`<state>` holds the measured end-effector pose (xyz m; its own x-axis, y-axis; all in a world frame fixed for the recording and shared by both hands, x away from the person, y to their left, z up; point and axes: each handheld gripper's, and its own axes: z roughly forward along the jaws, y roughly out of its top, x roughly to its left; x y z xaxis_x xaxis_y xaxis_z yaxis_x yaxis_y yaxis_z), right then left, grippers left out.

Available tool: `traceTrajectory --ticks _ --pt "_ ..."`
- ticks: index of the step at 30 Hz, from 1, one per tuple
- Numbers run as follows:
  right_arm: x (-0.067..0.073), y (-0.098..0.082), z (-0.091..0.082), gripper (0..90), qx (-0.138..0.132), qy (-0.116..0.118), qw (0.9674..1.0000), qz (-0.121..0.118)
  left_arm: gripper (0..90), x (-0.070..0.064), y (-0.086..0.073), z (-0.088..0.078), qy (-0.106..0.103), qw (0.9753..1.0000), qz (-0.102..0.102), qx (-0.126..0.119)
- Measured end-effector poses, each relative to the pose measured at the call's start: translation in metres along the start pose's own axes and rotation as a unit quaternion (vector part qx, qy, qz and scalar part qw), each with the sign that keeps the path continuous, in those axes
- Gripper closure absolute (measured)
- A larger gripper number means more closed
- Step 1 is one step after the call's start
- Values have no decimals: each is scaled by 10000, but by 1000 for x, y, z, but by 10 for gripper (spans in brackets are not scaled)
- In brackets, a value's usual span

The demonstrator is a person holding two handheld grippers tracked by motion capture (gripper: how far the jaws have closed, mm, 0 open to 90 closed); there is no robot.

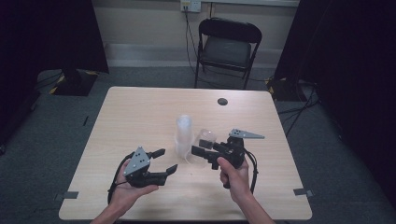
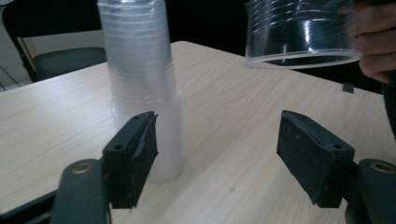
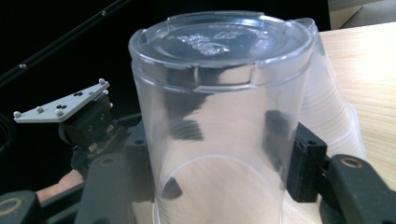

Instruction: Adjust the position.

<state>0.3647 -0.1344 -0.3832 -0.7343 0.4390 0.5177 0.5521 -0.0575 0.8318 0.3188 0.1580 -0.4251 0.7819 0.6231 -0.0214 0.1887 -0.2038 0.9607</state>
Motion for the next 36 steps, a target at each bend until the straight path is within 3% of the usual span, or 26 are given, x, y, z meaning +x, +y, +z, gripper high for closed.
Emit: traceTrajectory --ticks 1,8,17,21,26,29,34,36 --pt "0 0 0 405 -9 7 10000 -2 329 -1 1 2 -18 10000 63 -11" --pt "5 3 1 406 -80 82 9999 112 350 -5 4 14 -27 9998 -33 -178" --pt "12 8 -1 407 -142 -10 9998 105 429 -10 11 25 -138 9987 178 -453" --pt "12 8 -2 407 -164 0 9998 144 481 -12 10 30 -199 9982 41 -561" --pt "11 4 0 407 -80 12 9997 241 538 -18 8 33 -148 9973 92 -710" --pt "11 2 3 407 -3 58 9995 325 548 -21 7 33 -80 9954 69 -950" --pt "12 1 7 407 33 174 9990 417 625 -22 7 33 27 9939 237 -1074" --pt "12 0 8 407 49 220 9986 486 650 -21 7 33 -16 9940 150 -1085"
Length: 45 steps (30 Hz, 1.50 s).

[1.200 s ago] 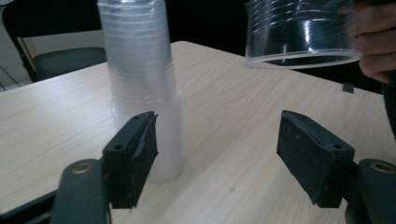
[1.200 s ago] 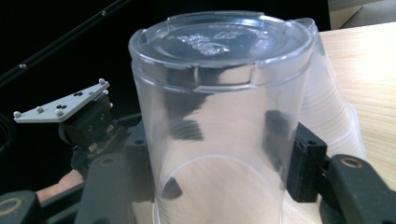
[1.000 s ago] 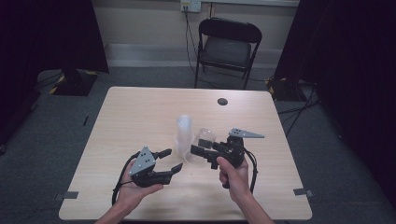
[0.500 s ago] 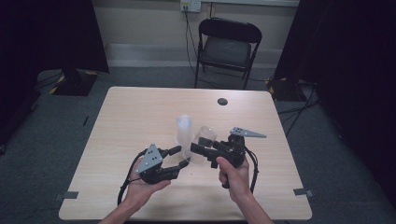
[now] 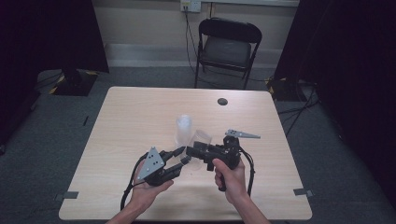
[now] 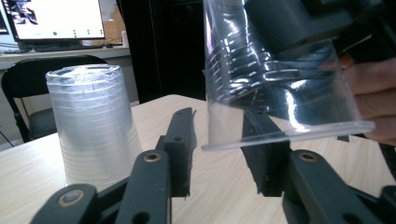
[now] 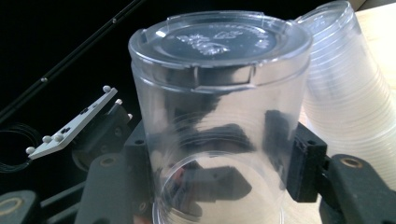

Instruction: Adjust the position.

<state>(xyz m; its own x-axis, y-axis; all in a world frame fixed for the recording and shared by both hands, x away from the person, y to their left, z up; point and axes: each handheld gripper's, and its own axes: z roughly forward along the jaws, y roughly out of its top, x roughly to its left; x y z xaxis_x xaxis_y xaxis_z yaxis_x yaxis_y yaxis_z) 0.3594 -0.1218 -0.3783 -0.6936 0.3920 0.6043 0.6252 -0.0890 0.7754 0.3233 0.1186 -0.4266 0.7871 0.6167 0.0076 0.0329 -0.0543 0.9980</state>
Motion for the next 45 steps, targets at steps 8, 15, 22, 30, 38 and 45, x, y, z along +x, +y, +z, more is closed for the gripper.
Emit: traceTrajectory --ticks 8,15,22,30,38,45 --pt "0 -3 4 406 26 96 9996 247 690 0 0 1 145 9998 99 -27" --pt "-3 -6 10 406 55 164 9987 473 699 -3 -2 0 309 9994 70 -155" --pt "-5 -8 11 412 -14 148 9978 647 731 -2 -3 0 374 9988 241 -210" --pt "-8 -10 14 416 -19 121 9962 858 729 -3 -4 0 549 9967 563 -194" --pt "-7 -13 16 414 -11 51 9963 860 782 -1 -5 -1 502 9975 452 -214" --pt "-4 -14 19 299 -50 -112 9983 569 831 0 -7 -1 386 9985 321 -224"
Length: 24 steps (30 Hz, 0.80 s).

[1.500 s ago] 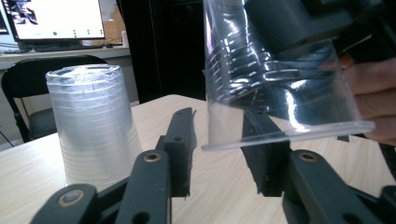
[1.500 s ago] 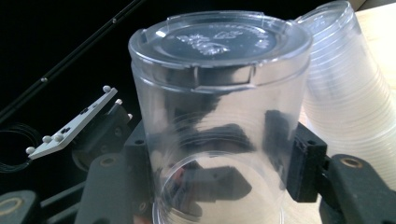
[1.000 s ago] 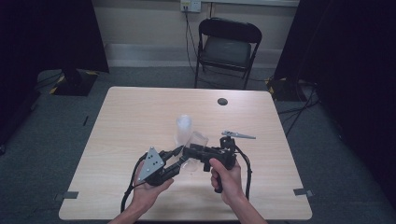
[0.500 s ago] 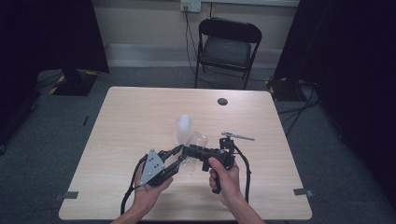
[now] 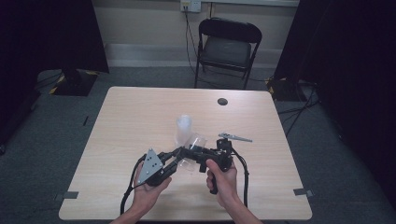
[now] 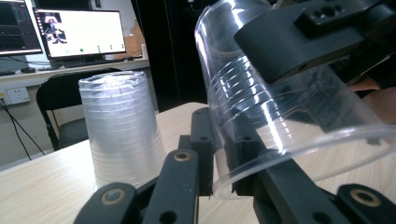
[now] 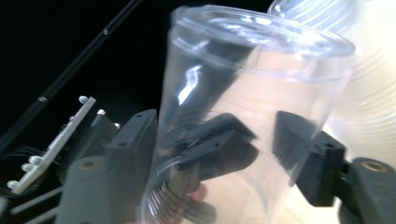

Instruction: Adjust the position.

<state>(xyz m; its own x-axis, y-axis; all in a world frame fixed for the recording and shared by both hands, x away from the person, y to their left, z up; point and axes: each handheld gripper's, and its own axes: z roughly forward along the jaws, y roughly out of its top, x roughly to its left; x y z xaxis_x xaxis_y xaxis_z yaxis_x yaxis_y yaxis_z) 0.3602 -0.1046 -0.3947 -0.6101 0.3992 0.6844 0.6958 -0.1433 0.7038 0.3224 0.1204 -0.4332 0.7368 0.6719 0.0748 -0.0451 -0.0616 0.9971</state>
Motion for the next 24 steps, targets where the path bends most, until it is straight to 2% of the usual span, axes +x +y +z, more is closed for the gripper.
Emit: traceTrajectory --ticks 2,6,15,24 --pt "1 1 -1 261 -14 -59 9999 -109 846 0 0 0 -3 10000 -26 -14" --pt "3 0 0 192 36 3 9998 -203 854 3 -1 0 -37 9999 -100 -10" --pt "2 5 -5 151 -66 22 9995 -301 857 5 -2 -1 -151 9993 -334 3" --pt "0 9 -10 152 -128 -103 9987 -487 855 12 -3 -4 -302 9953 -913 126"
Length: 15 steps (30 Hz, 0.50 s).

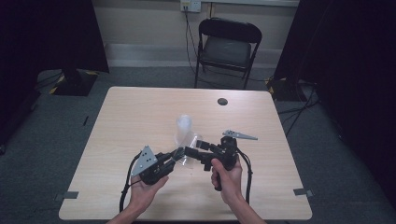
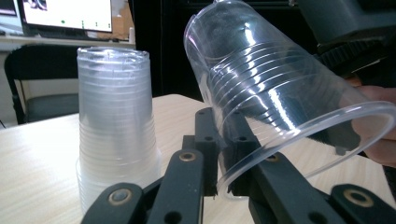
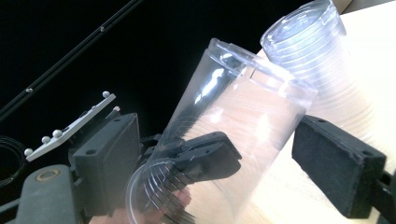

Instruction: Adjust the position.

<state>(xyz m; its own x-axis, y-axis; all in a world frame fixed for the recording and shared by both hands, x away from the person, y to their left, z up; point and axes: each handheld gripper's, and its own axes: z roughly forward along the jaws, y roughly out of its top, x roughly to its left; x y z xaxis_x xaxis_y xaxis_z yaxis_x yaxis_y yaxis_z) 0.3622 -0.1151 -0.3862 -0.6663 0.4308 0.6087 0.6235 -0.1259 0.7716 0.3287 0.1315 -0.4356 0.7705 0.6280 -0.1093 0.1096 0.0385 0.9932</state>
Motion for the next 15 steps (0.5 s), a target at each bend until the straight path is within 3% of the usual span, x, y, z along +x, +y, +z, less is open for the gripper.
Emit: traceTrajectory --ticks 7,15 --pt "-2 2 -3 155 -42 -73 9999 -108 851 6 2 -3 -101 9990 -386 220" --pt "-5 2 -8 154 -84 -256 9994 -214 853 9 6 -5 -278 9953 -735 562"
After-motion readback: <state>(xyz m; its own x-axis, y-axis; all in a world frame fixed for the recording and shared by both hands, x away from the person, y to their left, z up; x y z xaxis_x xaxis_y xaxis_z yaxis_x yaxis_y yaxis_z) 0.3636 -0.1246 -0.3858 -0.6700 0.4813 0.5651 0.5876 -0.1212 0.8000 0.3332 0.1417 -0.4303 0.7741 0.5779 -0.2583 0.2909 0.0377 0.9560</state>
